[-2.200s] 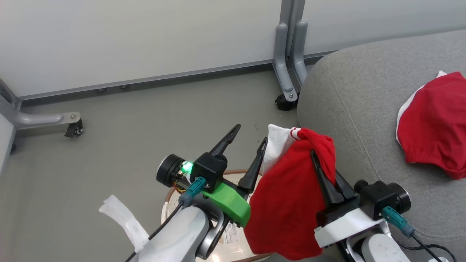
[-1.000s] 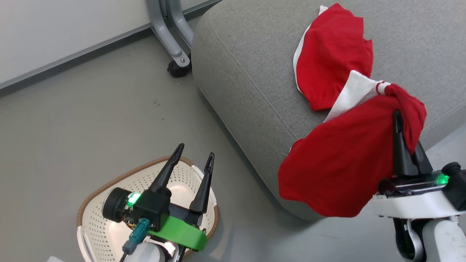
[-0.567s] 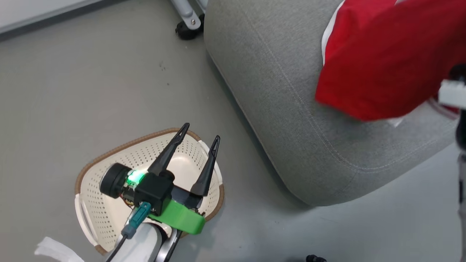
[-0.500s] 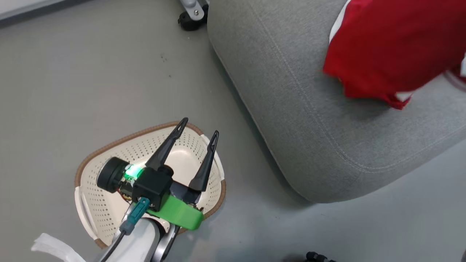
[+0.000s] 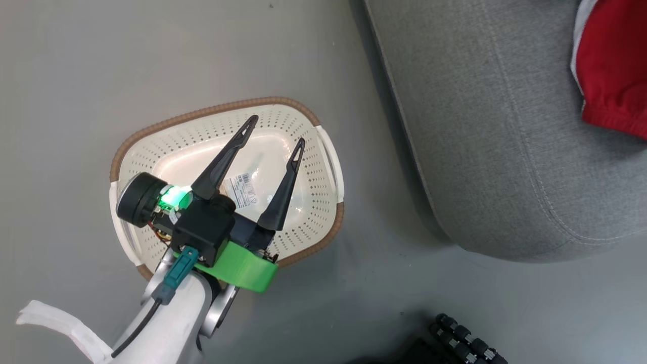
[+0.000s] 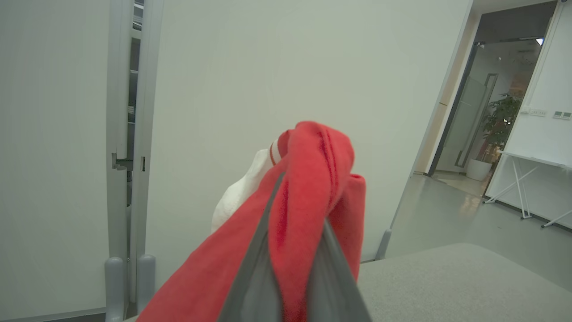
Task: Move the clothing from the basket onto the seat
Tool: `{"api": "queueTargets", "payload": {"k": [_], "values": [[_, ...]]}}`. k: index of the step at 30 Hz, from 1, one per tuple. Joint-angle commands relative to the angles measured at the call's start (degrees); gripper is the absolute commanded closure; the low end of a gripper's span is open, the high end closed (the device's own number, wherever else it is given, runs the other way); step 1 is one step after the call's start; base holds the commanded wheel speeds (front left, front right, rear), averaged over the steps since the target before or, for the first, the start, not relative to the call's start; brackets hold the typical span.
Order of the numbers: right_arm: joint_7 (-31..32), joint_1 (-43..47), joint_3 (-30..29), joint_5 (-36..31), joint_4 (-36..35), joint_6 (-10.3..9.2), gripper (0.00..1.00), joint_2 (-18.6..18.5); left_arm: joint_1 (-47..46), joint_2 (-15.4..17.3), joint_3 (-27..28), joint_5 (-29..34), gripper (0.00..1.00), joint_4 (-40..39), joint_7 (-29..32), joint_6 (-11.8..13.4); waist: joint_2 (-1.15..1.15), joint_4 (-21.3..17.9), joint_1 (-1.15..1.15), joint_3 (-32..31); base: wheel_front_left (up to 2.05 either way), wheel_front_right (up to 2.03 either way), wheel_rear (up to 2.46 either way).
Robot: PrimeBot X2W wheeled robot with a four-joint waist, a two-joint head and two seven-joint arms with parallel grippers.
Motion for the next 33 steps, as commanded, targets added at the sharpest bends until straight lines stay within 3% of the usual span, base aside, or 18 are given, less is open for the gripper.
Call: {"api": "queueTargets", "payload": {"k": [1, 10, 11, 12, 22, 26, 31, 33], "values": [[-0.01, 1.38, -0.87, -0.35, 2.14, -0.06, 1.0, 1.02, -1.1, 0.65, 0.23, -0.12, 0.0, -0.21, 0.06, -0.01, 0.0, 3.21, -0.02, 4.31, 0.0, 0.0, 0.0], [-0.01, 12.62, -9.52, -4.36, 12.06, -0.07, 1.0, 6.79, 0.07, 0.94, 0.14, -0.7, 0.0, 0.55, -0.04, 0.72, 0.0, 1.49, -0.02, 1.12, 0.0, 0.0, 0.0], [-0.01, 13.51, -10.65, -4.55, 12.09, -0.07, 0.71, 7.27, 0.45, 0.97, 0.05, -0.84, 0.0, 0.73, -0.1, 0.68, 0.0, 1.23, -0.02, 0.43, 0.0, 0.0, 0.0], [-0.01, 14.76, -12.28, -4.82, 11.85, -0.07, 0.0, 7.8, 0.87, 0.89, -0.19, -0.91, 0.0, 0.96, -0.26, 0.63, 0.0, 1.0, -0.02, -0.5, 0.0, 0.0, 0.0], [-0.01, 32.46, -19.05, -8.56, 2.14, -0.07, 0.0, 13.26, 5.66, -2.35, -1.46, -3.36, 0.0, 5.1, -2.57, 1.28, 0.0, 1.47, -0.02, -12.75, 0.0, 0.0, 0.0], [-0.01, 41.48, -13.38, -10.07, -2.7, -0.07, 0.0, 15.41, 8.63, -4.37, -0.25, -4.74, 0.0, 7.68, -3.57, 2.27, 0.0, 3.27, -0.02, -18.83, 0.0, 0.0, 0.0], [-0.01, 50.82, -1.84, -8.55, -7.44, -0.07, 0.0, 17.89, 13.9, -7.51, 4.3, -5.74, 0.0, 7.37, -3.84, 3.85, 0.0, 5.7, -0.02, -26.73, 0.0, 0.0, 0.0], [-0.01, 53.28, 3.49, -7.35, -8.81, -0.07, 0.0, 18.72, 16.16, -8.48, 6.65, -4.98, 0.0, 5.83, -3.83, 3.3, 0.0, 6.76, -0.02, -29.45, 0.0, 0.0, 0.0]]}}
